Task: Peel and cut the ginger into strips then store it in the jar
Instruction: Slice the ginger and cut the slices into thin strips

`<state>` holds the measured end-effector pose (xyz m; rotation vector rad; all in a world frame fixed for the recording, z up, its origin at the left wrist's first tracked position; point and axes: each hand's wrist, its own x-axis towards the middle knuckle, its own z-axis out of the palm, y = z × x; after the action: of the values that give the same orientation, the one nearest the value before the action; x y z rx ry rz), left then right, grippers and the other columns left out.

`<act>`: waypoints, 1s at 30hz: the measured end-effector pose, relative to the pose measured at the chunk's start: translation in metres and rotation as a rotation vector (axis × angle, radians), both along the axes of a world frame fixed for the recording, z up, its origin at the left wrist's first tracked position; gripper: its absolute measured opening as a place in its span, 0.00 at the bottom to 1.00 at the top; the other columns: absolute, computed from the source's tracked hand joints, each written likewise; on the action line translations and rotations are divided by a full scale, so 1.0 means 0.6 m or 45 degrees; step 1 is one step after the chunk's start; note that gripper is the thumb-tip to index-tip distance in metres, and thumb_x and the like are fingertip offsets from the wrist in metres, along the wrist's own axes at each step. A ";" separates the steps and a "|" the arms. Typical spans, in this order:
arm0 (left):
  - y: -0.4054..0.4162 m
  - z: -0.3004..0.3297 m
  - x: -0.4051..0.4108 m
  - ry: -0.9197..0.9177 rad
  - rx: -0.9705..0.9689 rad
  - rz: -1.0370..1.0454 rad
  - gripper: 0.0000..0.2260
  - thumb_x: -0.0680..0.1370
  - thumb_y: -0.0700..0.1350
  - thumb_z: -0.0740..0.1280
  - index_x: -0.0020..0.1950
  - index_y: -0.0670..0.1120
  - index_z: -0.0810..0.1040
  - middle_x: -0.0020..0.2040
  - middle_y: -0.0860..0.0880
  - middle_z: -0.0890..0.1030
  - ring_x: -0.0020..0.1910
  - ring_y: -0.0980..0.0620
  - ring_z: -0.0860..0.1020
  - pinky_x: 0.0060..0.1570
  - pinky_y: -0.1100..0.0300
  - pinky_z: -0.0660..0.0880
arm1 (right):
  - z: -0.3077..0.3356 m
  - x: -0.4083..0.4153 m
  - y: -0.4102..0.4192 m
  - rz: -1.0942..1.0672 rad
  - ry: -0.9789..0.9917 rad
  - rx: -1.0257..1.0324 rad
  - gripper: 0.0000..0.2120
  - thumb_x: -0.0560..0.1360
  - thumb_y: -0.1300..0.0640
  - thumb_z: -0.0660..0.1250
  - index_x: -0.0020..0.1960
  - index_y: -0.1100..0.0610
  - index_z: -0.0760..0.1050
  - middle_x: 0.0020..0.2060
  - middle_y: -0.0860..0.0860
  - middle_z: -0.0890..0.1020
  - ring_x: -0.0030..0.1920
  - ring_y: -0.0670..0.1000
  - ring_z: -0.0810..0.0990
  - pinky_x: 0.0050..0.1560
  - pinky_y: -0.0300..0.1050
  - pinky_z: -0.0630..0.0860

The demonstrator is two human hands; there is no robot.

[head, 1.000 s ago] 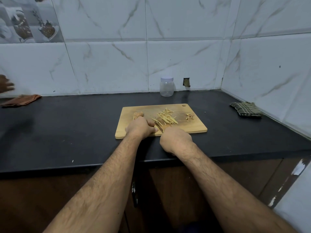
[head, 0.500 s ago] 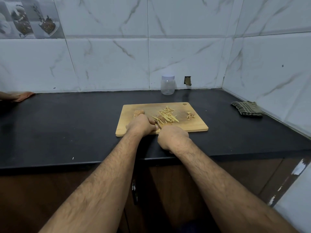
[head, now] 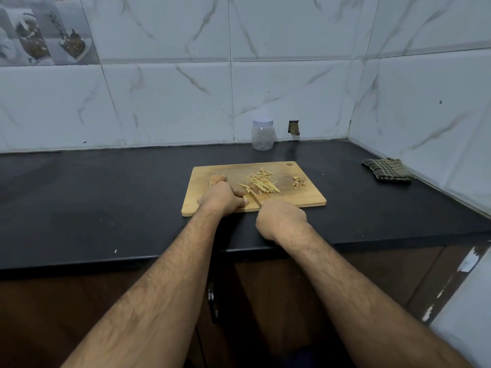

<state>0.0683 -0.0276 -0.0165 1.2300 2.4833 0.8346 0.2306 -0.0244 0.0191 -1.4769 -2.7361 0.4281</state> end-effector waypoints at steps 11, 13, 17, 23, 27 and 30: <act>0.011 -0.016 -0.017 -0.087 0.092 0.046 0.07 0.69 0.51 0.78 0.42 0.61 0.82 0.72 0.56 0.73 0.63 0.51 0.77 0.65 0.49 0.72 | -0.005 -0.015 -0.003 0.006 0.087 0.014 0.14 0.79 0.60 0.60 0.63 0.58 0.76 0.58 0.55 0.80 0.54 0.56 0.79 0.47 0.48 0.73; 0.010 -0.014 -0.014 -0.052 0.081 0.057 0.08 0.71 0.51 0.78 0.48 0.59 0.84 0.72 0.57 0.73 0.64 0.51 0.76 0.65 0.49 0.72 | -0.005 -0.016 -0.002 0.015 0.080 0.016 0.14 0.79 0.60 0.60 0.62 0.58 0.76 0.58 0.55 0.80 0.53 0.55 0.78 0.47 0.48 0.73; 0.010 -0.012 -0.014 -0.047 0.070 0.052 0.11 0.72 0.50 0.76 0.53 0.57 0.85 0.70 0.56 0.75 0.64 0.52 0.76 0.66 0.50 0.71 | -0.005 -0.015 -0.002 0.028 0.065 0.019 0.14 0.80 0.60 0.59 0.63 0.58 0.76 0.58 0.55 0.80 0.55 0.55 0.79 0.47 0.47 0.73; 0.013 -0.015 -0.014 -0.030 0.049 0.068 0.11 0.73 0.51 0.75 0.55 0.58 0.84 0.62 0.56 0.81 0.63 0.51 0.77 0.65 0.49 0.72 | -0.003 -0.016 -0.001 0.038 0.046 -0.011 0.14 0.79 0.60 0.59 0.62 0.58 0.76 0.57 0.55 0.80 0.54 0.55 0.80 0.49 0.48 0.76; 0.014 -0.014 -0.013 -0.010 0.028 0.060 0.10 0.73 0.52 0.75 0.53 0.59 0.84 0.60 0.57 0.82 0.60 0.52 0.77 0.64 0.49 0.73 | 0.000 -0.024 -0.001 0.047 0.016 -0.011 0.12 0.79 0.60 0.60 0.61 0.58 0.76 0.55 0.54 0.81 0.52 0.54 0.81 0.51 0.48 0.77; 0.013 -0.013 -0.009 0.045 0.008 0.051 0.09 0.74 0.53 0.73 0.53 0.59 0.84 0.59 0.61 0.79 0.60 0.52 0.77 0.63 0.48 0.74 | 0.002 -0.025 -0.002 0.053 0.016 -0.027 0.11 0.79 0.59 0.61 0.60 0.58 0.76 0.53 0.54 0.81 0.52 0.55 0.82 0.52 0.49 0.80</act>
<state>0.0627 -0.0201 -0.0241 1.2115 2.5427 0.8382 0.2156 -0.0256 0.0203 -1.4191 -2.7656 0.4669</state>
